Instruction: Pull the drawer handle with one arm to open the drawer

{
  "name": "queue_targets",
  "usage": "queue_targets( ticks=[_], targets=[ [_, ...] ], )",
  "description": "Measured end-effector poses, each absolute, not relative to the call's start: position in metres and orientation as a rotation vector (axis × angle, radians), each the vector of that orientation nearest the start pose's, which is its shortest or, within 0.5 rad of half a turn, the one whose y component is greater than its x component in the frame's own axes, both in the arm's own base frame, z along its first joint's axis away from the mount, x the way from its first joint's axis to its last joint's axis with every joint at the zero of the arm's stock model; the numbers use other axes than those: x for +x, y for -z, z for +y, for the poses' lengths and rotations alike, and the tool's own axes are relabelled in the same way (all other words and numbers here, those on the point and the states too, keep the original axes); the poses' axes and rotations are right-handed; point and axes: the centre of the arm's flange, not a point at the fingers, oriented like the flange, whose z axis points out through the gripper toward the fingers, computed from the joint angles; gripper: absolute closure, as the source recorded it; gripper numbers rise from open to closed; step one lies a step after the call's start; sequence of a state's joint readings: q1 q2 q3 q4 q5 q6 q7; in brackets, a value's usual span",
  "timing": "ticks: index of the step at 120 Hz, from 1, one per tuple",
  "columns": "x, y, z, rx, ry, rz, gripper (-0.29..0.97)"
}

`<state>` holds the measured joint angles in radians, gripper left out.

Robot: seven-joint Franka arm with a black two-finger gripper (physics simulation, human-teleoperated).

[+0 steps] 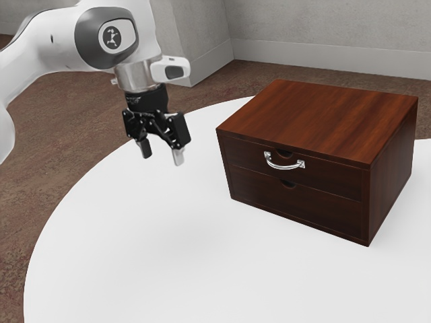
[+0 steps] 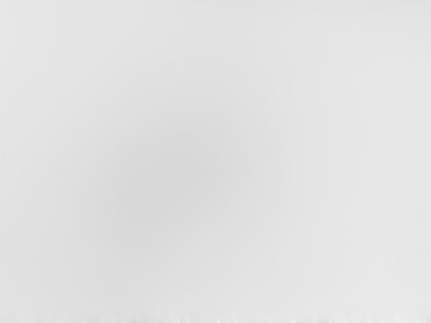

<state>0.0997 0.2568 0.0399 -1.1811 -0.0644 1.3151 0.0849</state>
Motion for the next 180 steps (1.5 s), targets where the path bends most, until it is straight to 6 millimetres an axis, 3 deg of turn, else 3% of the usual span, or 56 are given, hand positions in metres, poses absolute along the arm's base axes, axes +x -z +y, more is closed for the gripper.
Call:
queue_targets(
  ticks=[38,42,51,58,69,90,96,107,116,144,163,180],
  targets=[
    [0.598,-0.633,0.075,-3.206,-0.202,-0.041,0.0],
    [0.596,-0.641,0.074,-3.206,-0.179,-0.037,0.0],
    [0.576,-0.699,0.067,-3.2,-0.004,-0.015,0.0],
    [0.569,-0.717,0.055,-3.198,0.054,0.023,0.0],
    [0.567,-0.724,0.037,-3.199,0.075,0.079,0.0],
    [0.57,-0.718,0.039,-3.197,0.063,0.106,0.0],
    [0.574,-0.72,0.032,-3.189,0.104,0.224,0.0],
    [0.581,-0.724,-0.013,-3.124,0.188,0.625,0.0],
    [0.583,-0.726,-0.025,-3.058,0.235,0.858,0.0],
    [0.606,-0.68,-0.063,-2.85,0.196,1.416,0.0],
    [0.601,-0.641,-0.079,-2.68,0.179,1.642,0.0],
    [0.607,-0.626,-0.084,-2.546,0.229,1.782,0.0]
  ],
)
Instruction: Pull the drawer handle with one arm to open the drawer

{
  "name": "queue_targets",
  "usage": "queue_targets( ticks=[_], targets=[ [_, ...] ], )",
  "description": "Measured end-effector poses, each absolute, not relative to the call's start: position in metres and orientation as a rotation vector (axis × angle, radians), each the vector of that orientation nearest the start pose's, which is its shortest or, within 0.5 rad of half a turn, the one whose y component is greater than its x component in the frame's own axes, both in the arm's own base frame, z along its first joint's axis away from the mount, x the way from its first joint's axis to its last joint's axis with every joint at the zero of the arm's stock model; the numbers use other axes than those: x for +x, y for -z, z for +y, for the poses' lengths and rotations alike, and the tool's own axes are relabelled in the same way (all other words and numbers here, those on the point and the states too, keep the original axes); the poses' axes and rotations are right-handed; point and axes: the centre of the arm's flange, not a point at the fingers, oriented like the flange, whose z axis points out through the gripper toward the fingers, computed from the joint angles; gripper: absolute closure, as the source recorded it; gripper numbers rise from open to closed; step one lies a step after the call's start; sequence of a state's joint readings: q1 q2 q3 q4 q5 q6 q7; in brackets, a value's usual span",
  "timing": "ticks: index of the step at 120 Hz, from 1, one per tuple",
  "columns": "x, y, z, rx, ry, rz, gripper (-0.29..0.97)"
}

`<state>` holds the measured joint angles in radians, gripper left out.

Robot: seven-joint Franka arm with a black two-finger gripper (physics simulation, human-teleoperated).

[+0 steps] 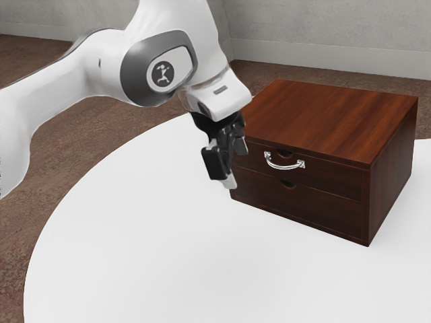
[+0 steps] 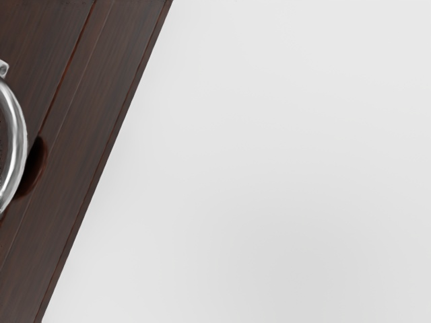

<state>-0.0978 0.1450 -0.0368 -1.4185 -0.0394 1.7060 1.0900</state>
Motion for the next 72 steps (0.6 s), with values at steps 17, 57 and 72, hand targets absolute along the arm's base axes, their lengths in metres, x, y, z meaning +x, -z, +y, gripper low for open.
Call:
queue_targets(
  ticks=[17,57,72],
  targets=[
    [0.616,-0.616,-0.102,-2.408,0.29,1.914,0.0],
    [0.642,-0.585,-0.101,-2.22,0.314,2.072,0.0],
    [0.648,-0.58,-0.102,-2.162,0.328,2.111,0.0]
  ],
)
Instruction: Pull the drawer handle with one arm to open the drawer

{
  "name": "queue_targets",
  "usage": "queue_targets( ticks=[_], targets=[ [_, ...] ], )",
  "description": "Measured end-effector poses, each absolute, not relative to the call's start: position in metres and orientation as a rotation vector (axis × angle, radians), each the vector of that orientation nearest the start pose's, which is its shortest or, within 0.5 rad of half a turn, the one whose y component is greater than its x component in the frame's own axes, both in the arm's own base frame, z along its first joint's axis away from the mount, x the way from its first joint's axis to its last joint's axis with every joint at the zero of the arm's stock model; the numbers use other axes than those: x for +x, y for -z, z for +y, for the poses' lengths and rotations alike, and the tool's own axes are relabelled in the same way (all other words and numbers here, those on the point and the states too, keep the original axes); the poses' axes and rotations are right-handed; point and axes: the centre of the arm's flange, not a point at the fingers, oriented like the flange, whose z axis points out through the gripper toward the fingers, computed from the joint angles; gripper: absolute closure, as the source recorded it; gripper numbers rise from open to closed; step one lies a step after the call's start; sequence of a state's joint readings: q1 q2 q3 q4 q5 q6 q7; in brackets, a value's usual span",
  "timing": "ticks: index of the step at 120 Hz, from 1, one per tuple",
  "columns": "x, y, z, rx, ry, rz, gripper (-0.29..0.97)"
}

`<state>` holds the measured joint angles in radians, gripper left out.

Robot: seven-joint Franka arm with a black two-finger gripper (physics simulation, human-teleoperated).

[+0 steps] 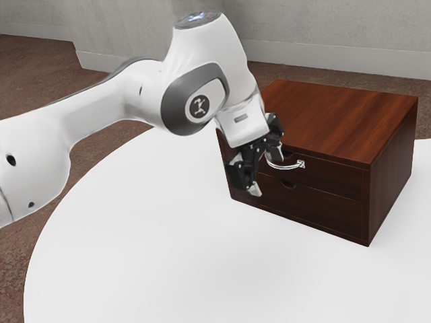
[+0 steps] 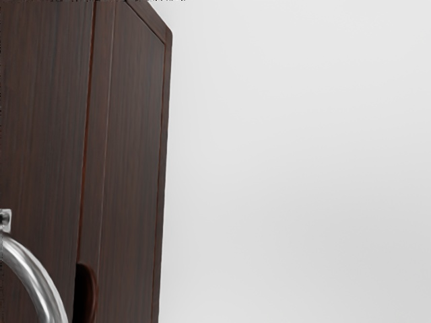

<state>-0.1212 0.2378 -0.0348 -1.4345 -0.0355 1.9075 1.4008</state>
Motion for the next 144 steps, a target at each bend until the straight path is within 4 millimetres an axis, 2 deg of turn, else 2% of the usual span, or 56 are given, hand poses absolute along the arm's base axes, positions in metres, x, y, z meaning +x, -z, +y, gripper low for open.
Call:
queue_targets(
  ticks=[77,101,144],
  targets=[
    [0.665,-0.559,-0.1,-2.01,0.349,2.208,0.01],
    [0.666,-0.559,-0.099,-1.993,0.353,2.218,0.14],
    [0.666,-0.562,-0.094,-1.999,0.361,2.21,0.49]
  ],
)
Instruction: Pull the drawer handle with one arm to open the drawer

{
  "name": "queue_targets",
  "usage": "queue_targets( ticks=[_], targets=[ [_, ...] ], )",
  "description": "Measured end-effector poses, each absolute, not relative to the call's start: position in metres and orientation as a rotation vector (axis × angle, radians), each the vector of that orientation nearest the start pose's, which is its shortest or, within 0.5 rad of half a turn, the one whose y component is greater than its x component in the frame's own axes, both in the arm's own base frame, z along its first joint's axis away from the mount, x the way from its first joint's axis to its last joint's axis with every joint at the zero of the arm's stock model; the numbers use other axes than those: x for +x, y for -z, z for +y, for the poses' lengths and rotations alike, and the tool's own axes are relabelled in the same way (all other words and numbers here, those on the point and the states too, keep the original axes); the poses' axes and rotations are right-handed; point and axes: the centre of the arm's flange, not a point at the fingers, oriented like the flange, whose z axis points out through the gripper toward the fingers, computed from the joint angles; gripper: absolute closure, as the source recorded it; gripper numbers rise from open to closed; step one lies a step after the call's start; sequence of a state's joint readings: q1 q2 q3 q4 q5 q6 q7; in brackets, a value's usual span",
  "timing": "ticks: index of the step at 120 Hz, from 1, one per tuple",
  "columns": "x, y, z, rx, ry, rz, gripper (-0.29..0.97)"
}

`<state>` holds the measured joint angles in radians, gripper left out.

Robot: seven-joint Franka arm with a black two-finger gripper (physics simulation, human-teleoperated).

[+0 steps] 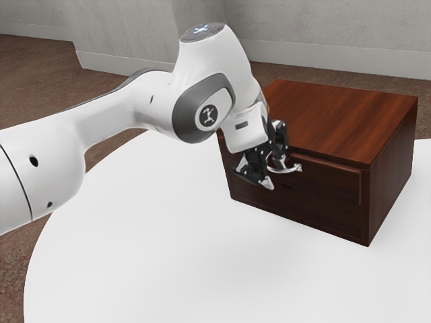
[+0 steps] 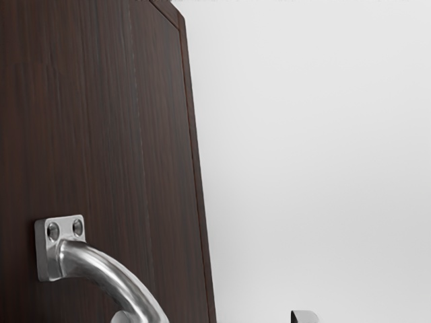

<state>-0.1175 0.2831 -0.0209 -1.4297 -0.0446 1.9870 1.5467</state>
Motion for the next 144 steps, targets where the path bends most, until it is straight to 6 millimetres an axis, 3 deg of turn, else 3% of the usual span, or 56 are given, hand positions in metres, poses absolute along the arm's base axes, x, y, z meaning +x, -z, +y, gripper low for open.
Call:
queue_targets(
  ticks=[26,70,144],
  targets=[
    [0.666,-0.562,-0.089,-2.027,0.367,2.197,0.62],
    [0.653,-0.57,-0.083,-2.115,0.332,2.186,0.67],
    [0.602,-0.571,-0.076,-2.258,0.244,2.175,0.67]
  ],
)
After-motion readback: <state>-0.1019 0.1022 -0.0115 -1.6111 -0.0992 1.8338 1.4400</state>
